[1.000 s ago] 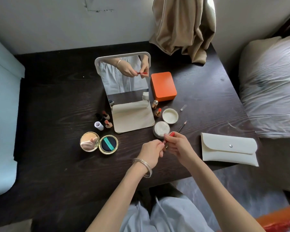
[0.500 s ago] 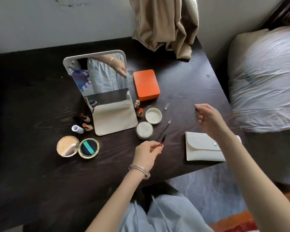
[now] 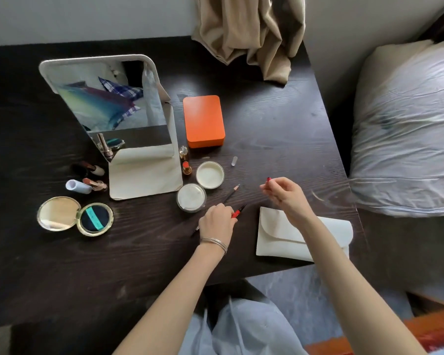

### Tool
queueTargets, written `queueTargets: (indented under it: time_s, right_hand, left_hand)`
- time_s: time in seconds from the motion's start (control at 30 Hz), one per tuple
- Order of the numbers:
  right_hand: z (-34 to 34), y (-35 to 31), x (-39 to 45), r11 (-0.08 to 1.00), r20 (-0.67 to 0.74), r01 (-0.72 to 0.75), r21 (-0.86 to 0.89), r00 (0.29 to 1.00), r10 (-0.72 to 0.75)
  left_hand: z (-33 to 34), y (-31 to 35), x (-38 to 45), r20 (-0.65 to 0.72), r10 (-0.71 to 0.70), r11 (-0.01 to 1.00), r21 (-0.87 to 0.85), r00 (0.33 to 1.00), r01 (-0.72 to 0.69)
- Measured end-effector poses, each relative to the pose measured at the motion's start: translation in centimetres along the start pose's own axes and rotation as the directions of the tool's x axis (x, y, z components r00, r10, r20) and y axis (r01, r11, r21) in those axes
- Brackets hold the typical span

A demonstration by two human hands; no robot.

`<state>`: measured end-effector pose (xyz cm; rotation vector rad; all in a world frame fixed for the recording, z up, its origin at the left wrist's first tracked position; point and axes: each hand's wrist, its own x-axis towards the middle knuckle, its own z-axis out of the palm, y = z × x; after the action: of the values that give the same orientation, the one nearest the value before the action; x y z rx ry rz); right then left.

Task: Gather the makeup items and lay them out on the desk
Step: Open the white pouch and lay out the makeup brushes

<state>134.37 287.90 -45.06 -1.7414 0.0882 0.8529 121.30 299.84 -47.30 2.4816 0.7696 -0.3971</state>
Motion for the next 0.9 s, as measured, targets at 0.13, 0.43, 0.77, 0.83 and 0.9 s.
queueTargets:
  time_s: [0.13, 0.43, 0.77, 0.83, 0.9]
  right_hand:
    - [-0.5, 0.4, 1.3, 0.958, -0.149, 0.101, -0.268, 0.978, -0.145]
    - [0.7, 0.3, 4.2, 0.808, -0.066, 0.229, -0.543, 0.947, -0.313]
    - [3.2, 0.4, 6.4, 0.696, -0.022, 0.239, -0.677, 0.939, -0.344]
    - [3.4, 0.5, 6.7, 0.695, -0.020, 0.244, -0.677, 0.937, -0.348]
    - [3.6, 0.6, 6.8, 0.697, -0.007, 0.261, -0.668, 0.935, -0.356]
  left_hand:
    - [1.2, 0.2, 0.7, -0.076, 0.022, 0.999, 0.041, 0.997, -0.019]
    - [1.6, 0.4, 0.6, -0.135, -0.032, 0.999, 0.033, 0.990, 0.037]
    - [1.2, 0.1, 0.3, -0.104, -0.057, 0.998, -0.001, 0.993, 0.057]
    - [1.0, 0.1, 0.2, -0.104, -0.060, 0.998, -0.016, 0.993, 0.058]
    - [0.9, 0.1, 0.0, -0.106, -0.062, 0.998, -0.031, 0.992, 0.059]
